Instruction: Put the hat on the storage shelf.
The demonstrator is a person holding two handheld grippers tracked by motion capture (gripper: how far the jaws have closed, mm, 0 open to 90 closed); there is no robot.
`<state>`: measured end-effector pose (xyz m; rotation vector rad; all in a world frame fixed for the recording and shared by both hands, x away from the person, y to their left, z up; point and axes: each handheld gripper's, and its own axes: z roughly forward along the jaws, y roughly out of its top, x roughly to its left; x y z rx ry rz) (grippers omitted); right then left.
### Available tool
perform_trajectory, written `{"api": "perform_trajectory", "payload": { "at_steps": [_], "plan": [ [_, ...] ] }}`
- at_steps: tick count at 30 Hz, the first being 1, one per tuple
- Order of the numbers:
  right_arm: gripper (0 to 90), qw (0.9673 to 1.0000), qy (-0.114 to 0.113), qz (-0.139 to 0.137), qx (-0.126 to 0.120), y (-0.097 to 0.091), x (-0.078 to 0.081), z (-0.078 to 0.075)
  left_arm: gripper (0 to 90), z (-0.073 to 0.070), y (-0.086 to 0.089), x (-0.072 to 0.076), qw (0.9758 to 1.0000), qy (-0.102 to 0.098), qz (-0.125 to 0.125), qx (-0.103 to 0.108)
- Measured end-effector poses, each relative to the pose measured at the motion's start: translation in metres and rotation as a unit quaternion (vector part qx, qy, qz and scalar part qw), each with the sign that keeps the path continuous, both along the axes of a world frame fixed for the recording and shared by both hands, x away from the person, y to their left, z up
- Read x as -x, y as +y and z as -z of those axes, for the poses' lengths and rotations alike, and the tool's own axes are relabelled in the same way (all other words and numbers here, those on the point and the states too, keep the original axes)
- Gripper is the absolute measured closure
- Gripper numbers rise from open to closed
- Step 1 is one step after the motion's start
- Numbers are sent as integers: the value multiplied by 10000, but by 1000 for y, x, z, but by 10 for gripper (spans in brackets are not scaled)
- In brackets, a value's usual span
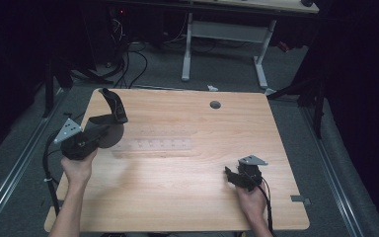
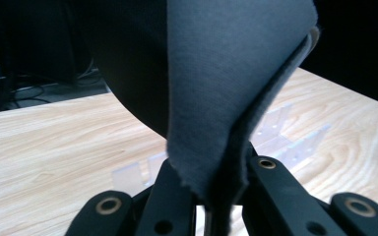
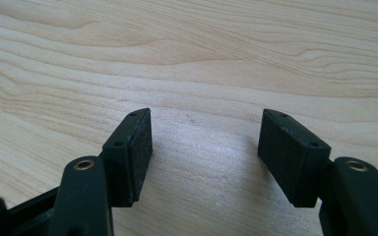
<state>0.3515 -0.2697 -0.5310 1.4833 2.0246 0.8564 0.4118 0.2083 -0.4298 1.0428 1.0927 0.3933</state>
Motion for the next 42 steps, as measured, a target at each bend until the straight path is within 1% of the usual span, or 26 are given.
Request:
{"api": "perform_trajectory", "payload": {
  "at_steps": [4,10,13,18,20,22,31,38,42],
  "plan": [
    [381,10000,-6,-15,8,0,0,0,860,4,3,-6,9999,2,-132,-75],
    [381,10000,-6,-16,8,0,0,0,859,8,3,-12,9996,-4,-222,-150],
    [382,10000,-6,-17,8,0,0,0,859,11,2,-14,9994,26,-278,-205],
    [381,10000,0,-11,2,0,0,0,858,10,0,-15,9994,41,-312,-118],
    [381,10000,1,-10,1,0,0,0,858,10,0,-16,9993,33,-346,-151],
    [381,10000,1,-11,1,0,0,0,858,10,0,-17,9992,60,-375,-125],
    [381,10000,0,-13,2,0,0,0,857,16,-6,-21,9987,149,-434,-237],
    [381,10000,-1,-20,5,0,0,0,856,16,-5,-23,9983,197,-498,-242],
    [381,10000,-1,-20,4,0,0,0,856,17,-4,-23,9977,209,-569,-312]
  ]
}}
